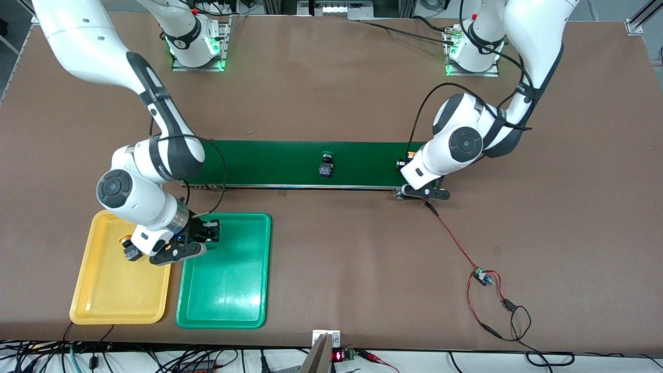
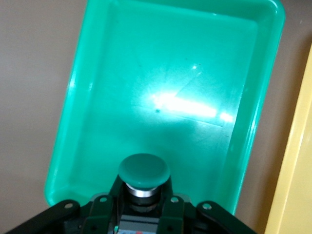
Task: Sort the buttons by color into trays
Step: 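Place the green button in the green tray while the left gripper places another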
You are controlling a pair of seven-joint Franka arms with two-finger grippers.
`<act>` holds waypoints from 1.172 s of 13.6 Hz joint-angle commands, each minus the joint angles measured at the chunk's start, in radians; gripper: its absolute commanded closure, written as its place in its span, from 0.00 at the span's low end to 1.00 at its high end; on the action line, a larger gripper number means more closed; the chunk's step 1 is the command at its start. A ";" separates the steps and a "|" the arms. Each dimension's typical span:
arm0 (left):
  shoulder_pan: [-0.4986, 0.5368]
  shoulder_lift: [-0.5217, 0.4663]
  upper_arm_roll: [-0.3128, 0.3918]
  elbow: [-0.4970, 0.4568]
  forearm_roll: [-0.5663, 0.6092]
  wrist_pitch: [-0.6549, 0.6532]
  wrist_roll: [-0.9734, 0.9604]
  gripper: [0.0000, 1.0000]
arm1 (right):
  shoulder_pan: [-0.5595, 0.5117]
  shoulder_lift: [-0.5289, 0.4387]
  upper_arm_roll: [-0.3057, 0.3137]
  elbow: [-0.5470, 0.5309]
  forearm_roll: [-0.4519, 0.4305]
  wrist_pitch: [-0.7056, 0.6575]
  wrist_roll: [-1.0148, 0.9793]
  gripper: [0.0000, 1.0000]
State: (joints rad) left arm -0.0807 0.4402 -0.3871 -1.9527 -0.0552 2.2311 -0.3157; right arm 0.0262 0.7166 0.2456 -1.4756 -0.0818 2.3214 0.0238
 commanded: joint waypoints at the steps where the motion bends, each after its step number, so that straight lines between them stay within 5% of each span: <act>1: -0.027 -0.035 0.013 -0.029 -0.017 0.007 -0.010 0.96 | -0.034 0.069 -0.005 0.026 -0.052 0.058 -0.022 0.76; 4: -0.030 -0.034 0.013 -0.031 -0.017 0.004 -0.031 0.64 | -0.037 0.092 -0.005 0.017 -0.056 0.105 -0.004 0.71; 6: -0.030 -0.032 0.011 -0.029 -0.017 0.004 -0.033 0.52 | -0.037 0.093 -0.005 0.015 -0.058 0.105 0.001 0.66; 8: -0.030 -0.032 0.011 -0.029 -0.014 -0.001 -0.016 0.00 | -0.035 0.101 -0.005 0.015 -0.058 0.107 0.001 0.44; 9: -0.030 -0.035 0.011 -0.028 -0.014 -0.002 -0.017 0.00 | -0.034 0.101 -0.005 0.015 -0.058 0.107 0.001 0.26; 11: -0.030 -0.054 0.011 -0.018 -0.014 -0.002 -0.019 0.00 | -0.034 0.101 -0.006 0.015 -0.059 0.111 -0.005 0.12; 16: 0.016 -0.168 0.022 -0.011 -0.015 -0.004 -0.013 0.00 | -0.023 0.081 -0.009 0.011 -0.052 0.098 -0.005 0.09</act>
State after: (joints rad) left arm -0.0867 0.3449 -0.3763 -1.9479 -0.0552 2.2354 -0.3382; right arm -0.0058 0.8074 0.2342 -1.4747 -0.1265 2.4272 0.0175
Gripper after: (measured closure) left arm 0.000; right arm 0.084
